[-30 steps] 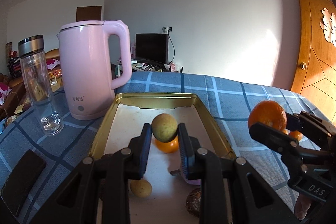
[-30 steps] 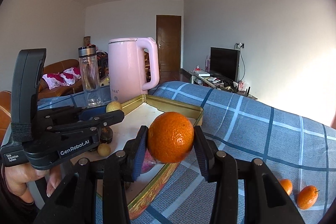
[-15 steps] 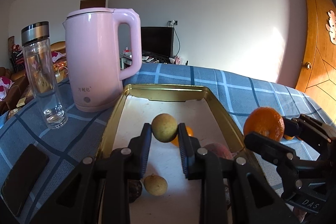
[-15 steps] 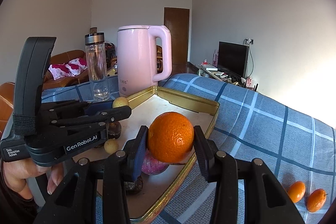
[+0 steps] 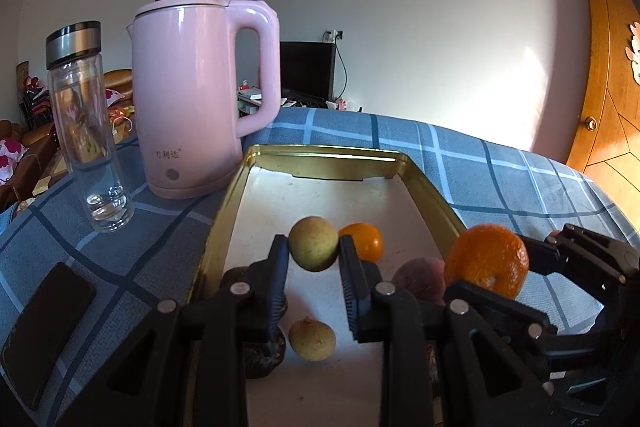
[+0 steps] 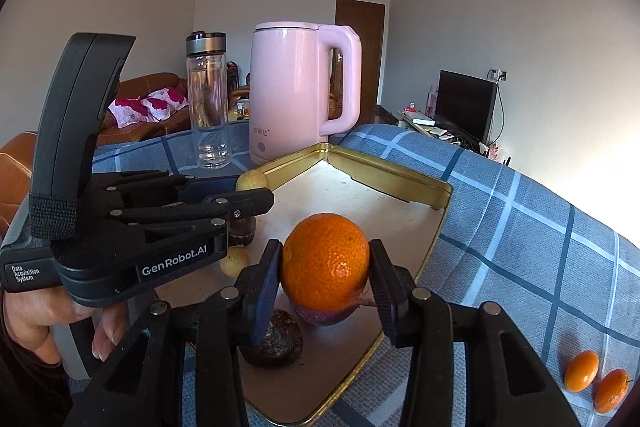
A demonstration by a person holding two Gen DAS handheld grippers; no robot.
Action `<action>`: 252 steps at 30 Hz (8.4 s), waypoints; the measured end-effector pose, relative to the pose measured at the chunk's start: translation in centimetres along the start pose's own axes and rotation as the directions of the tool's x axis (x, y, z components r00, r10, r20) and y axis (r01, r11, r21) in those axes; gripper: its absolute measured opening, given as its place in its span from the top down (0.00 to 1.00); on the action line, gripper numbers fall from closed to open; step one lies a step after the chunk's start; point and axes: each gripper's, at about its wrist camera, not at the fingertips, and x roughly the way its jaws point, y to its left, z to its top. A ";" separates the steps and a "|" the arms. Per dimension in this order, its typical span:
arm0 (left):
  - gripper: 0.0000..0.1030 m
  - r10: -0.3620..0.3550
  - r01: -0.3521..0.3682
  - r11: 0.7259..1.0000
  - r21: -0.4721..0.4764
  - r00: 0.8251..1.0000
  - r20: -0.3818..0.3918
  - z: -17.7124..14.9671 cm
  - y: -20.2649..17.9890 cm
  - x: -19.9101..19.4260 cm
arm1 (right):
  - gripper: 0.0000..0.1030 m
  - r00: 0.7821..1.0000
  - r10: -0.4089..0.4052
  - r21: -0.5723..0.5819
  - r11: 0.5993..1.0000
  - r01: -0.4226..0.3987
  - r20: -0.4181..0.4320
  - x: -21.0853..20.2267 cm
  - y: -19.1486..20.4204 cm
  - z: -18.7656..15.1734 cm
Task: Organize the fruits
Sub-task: 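Open both grippers to release the orange and yellow fruit in the tray, then move both grippers back to the two oranges on the tablecloth, then grasp an orange with the right gripper while the left grasps the other orange, then lift both oranges and carry them toward the tin tray with both grippers, then lower both oranges into the tin tray with both grippers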
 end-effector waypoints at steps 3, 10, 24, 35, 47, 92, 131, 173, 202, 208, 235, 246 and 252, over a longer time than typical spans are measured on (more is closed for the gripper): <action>0.74 0.005 -0.005 1.000 0.000 1.000 -0.001 0.0 0.1 -0.1 | 0.56 1.000 0.011 -0.018 1.000 -0.011 -0.013 0.3 0.4 -0.1; 0.73 0.018 -0.018 1.000 -0.014 1.000 -0.014 -0.1 0.5 -0.3 | 0.53 0.998 0.050 -0.031 0.998 -0.051 -0.031 0.5 0.9 -0.2; 0.22 -0.045 0.044 0.999 0.025 0.998 0.052 2.3 -2.3 -4.2 | 0.41 0.968 -0.249 0.039 0.968 0.248 0.017 -4.3 -4.7 0.2; 0.06 -0.219 0.222 0.968 0.118 0.975 -0.034 5.2 -10.9 -4.8 | 0.41 0.795 -0.573 0.305 0.735 0.606 -0.199 -9.2 -18.6 -5.3; 0.04 -0.184 0.212 0.942 0.261 0.974 -0.129 2.8 -21.1 1.6 | 0.41 0.853 -0.405 0.476 0.709 0.521 -0.330 -8.8 -22.5 -10.1; 0.63 -0.359 0.452 0.879 0.153 0.838 -0.410 0.0 -27.6 11.6 | 0.51 0.818 -0.441 0.488 0.657 0.575 -0.370 -11.4 -24.2 -11.5; 0.63 -0.333 0.361 0.899 0.247 0.931 -0.151 0.8 -26.1 6.6 | 0.51 0.846 -0.501 0.366 0.764 0.531 -0.181 -13.4 -19.9 -9.0; 0.63 -0.295 0.292 0.918 0.270 0.955 -0.028 0.4 -24.2 3.4 | 0.51 0.846 -0.533 0.276 0.815 0.510 0.012 -15.1 -16.5 -7.7; 0.63 -0.265 0.262 0.941 0.216 0.964 -0.015 -0.8 -19.2 0.7 | 0.51 0.888 -0.454 0.240 0.873 0.425 0.076 -14.5 -13.8 -6.9; 0.63 -0.254 0.245 0.941 0.232 0.967 0.011 -0.9 -18.3 -0.2 | 0.51 0.898 -0.434 0.241 0.882 0.406 0.075 -14.2 -13.4 -6.8; 0.63 -0.200 0.186 0.962 0.198 0.979 0.051 -0.1 -12.2 -2.6 | 0.51 0.946 -0.314 0.189 0.937 0.295 0.082 -12.2 -8.7 -4.7; 0.63 -0.159 0.146 0.973 0.178 0.986 0.059 0.1 -9.6 -3.2 | 0.51 0.960 -0.265 0.153 0.956 0.250 0.088 -11.1 -6.3 -2.8; 0.63 -0.123 0.111 0.980 0.163 0.990 0.069 0.1 -8.0 -3.2 | 0.51 0.967 -0.240 0.134 0.965 0.227 0.091 -10.1 -5.0 -2.0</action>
